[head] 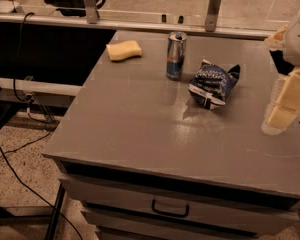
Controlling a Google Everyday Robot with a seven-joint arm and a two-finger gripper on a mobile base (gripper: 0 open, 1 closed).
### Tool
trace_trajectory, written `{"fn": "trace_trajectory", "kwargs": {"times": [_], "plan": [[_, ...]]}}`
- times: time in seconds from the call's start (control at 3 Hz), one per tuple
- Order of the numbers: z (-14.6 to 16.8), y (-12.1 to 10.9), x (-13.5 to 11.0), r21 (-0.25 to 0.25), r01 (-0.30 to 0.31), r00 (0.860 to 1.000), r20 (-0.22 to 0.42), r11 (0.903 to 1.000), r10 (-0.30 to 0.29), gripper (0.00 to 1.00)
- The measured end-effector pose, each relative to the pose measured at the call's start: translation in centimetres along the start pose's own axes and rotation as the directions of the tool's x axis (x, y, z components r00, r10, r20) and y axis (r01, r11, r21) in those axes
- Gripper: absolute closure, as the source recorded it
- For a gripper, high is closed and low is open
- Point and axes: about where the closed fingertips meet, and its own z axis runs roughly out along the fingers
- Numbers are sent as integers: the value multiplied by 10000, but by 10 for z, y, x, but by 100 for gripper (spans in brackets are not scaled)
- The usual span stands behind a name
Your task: Pick redbull can
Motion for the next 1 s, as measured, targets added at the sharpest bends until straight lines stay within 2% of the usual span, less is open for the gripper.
{"fn": "trace_trajectory", "kwargs": {"times": [0.33, 0.67, 1.0], "plan": [[13, -32, -13, 502, 52, 9990, 451, 9987, -75, 0], [33, -79, -43, 1062, 10, 9877, 1553, 9943, -176, 0], [56, -123, -78, 1107, -399, 9513, 3084, 9930, 38, 0]]}}
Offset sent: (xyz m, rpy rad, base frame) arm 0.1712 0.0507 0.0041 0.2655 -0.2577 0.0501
